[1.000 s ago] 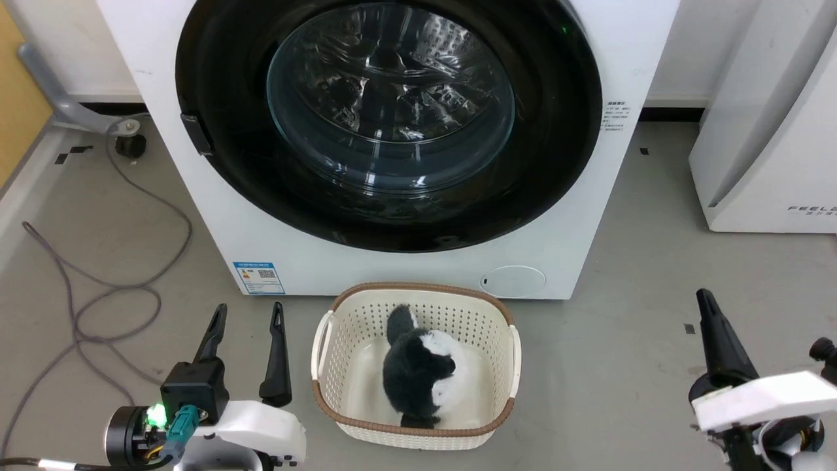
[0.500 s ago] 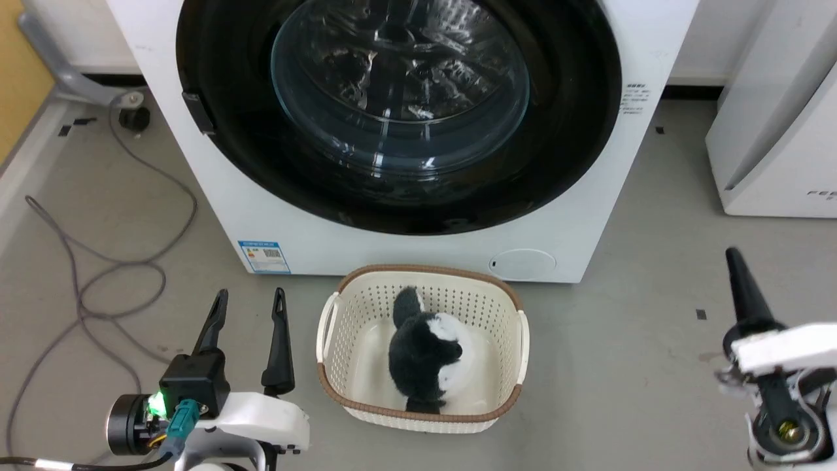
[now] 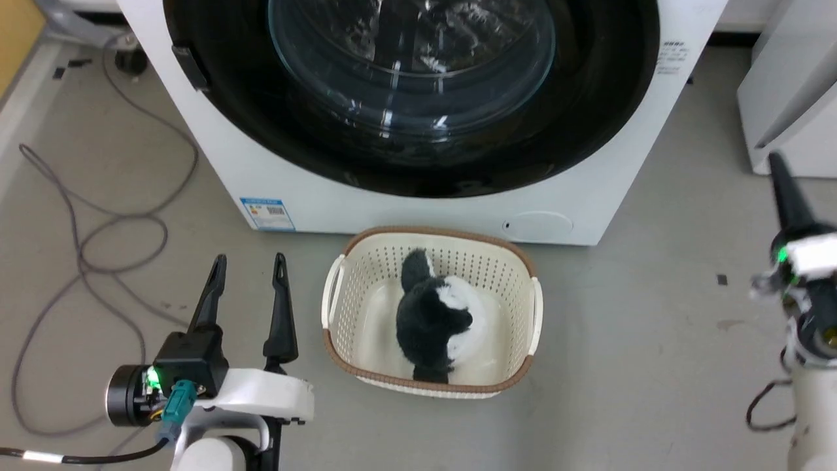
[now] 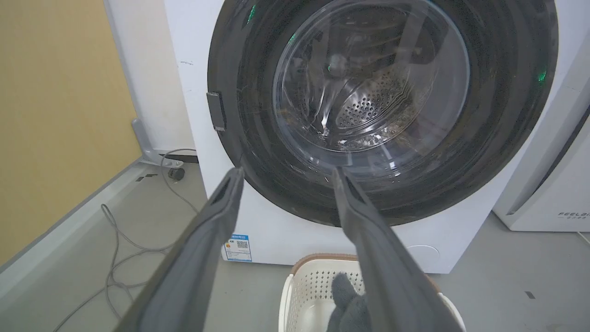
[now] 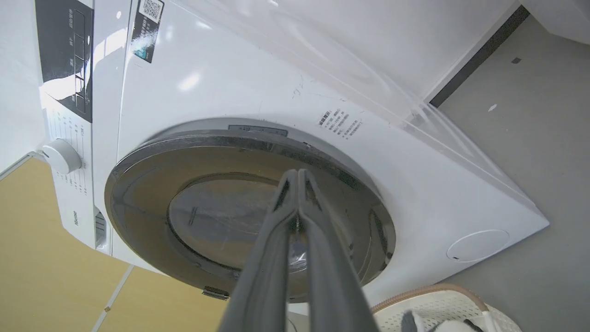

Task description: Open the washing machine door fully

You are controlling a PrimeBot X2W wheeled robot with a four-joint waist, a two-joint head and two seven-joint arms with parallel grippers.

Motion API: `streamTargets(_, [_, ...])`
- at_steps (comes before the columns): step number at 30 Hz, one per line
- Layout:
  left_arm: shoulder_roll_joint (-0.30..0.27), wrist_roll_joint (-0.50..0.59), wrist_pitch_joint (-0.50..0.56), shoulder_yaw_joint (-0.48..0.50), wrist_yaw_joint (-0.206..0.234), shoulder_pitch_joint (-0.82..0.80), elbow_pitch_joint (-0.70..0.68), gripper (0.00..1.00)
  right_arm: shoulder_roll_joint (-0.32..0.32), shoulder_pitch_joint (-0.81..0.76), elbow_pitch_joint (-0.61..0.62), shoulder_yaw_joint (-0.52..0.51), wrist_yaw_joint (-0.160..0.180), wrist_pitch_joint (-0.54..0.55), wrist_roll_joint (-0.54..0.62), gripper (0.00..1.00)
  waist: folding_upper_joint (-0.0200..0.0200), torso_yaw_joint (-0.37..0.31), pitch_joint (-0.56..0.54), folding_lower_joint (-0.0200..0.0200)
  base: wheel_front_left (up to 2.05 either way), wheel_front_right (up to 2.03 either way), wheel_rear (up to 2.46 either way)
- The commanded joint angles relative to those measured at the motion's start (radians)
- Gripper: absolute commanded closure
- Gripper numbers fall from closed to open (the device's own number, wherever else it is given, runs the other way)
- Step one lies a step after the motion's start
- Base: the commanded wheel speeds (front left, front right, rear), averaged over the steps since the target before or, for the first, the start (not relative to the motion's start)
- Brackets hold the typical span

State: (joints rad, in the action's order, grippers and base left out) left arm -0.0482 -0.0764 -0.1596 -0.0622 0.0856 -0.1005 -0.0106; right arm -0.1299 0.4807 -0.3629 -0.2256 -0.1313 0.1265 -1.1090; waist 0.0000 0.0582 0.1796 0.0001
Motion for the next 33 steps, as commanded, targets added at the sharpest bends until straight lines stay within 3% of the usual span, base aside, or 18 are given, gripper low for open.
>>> streamTargets(1, [-0.001, -0.012, -0.011, -0.007, 0.008, -0.02, -0.01, 0.0, -0.019, 0.063, -0.023, -0.012, 0.0, 0.006, -0.044, 1.0, 0.0, 0.007, 0.024, -0.0001, 0.0, 0.0, 0.0])
streamTargets(11, [-0.001, -0.029, -0.03, -0.018, 0.021, -0.05, -0.016, 0.0, -0.067, 0.248, -0.126, -0.006, 0.0, 0.022, -0.117, 1.0, 0.0, 0.019, 0.08, -0.0001, 0.0, 0.0, 0.0])
streamTargets(33, [-0.002, -0.085, -0.076, -0.068, 0.062, -0.105, -0.025, 0.0, -0.193, 0.699, -0.48, 0.138, 0.0, 0.144, -0.215, 1.0, 0.0, 0.096, 0.184, -0.0001, 0.0, 0.0, 0.0])
